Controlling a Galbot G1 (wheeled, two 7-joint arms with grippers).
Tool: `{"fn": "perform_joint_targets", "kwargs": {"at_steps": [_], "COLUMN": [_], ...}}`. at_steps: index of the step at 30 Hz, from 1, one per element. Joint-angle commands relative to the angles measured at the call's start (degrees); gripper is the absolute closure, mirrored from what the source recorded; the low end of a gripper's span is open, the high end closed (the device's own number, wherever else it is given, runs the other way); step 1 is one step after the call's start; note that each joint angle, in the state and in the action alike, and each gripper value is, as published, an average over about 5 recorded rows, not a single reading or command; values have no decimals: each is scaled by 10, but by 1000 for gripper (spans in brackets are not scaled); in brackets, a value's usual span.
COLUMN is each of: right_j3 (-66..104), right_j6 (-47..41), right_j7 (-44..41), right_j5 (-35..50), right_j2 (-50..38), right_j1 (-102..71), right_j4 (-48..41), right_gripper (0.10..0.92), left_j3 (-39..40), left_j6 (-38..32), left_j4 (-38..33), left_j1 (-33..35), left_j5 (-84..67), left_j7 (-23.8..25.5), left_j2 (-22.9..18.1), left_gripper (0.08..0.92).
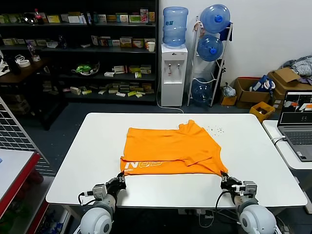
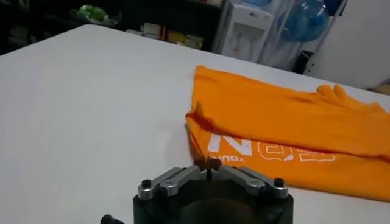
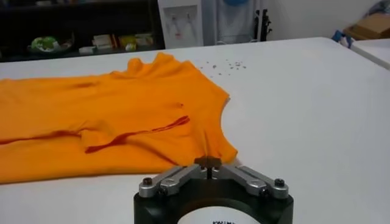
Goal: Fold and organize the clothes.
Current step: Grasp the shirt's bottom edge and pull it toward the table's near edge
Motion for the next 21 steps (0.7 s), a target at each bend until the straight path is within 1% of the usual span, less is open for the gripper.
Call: {"fn": "perform_joint_targets", "kwargs": {"at_steps": [1, 6, 9, 12, 16, 19, 21], "right_j3": [18, 46, 64, 78, 86, 87, 91], "right_j6": [-19, -29, -32, -29, -28, -30, -30], "right_j7": [20, 27, 27, 26, 25, 25, 25], "right_j5": [25, 31, 32, 28, 16, 5, -2], "right_j2": [-17, -25, -26, -26, -19, -14, -14], "right_j1": [-59, -135, -186, -231, -261, -264, -262], "right_j4": [71, 123, 151, 175, 187, 189, 193], "right_gripper": [901, 901, 901, 901, 901, 865, 810], "left_j3": [-8, -26, -40, -49, -55, -59, -62], "left_j6": [2, 7, 13, 14, 15, 18, 23], "left_j4": [-57, -113, -144, -173, -201, -212, -217], "left_j1": [21, 64, 101, 146, 200, 224, 233], "left_j5": [-9, -36, -47, -47, -45, -44, -44], "left_j7": [-6, -19, -24, -26, -27, -27, -27], "left_j2": [31, 67, 83, 94, 95, 92, 91], "left_gripper": [903, 903, 903, 903, 903, 899, 881]}}
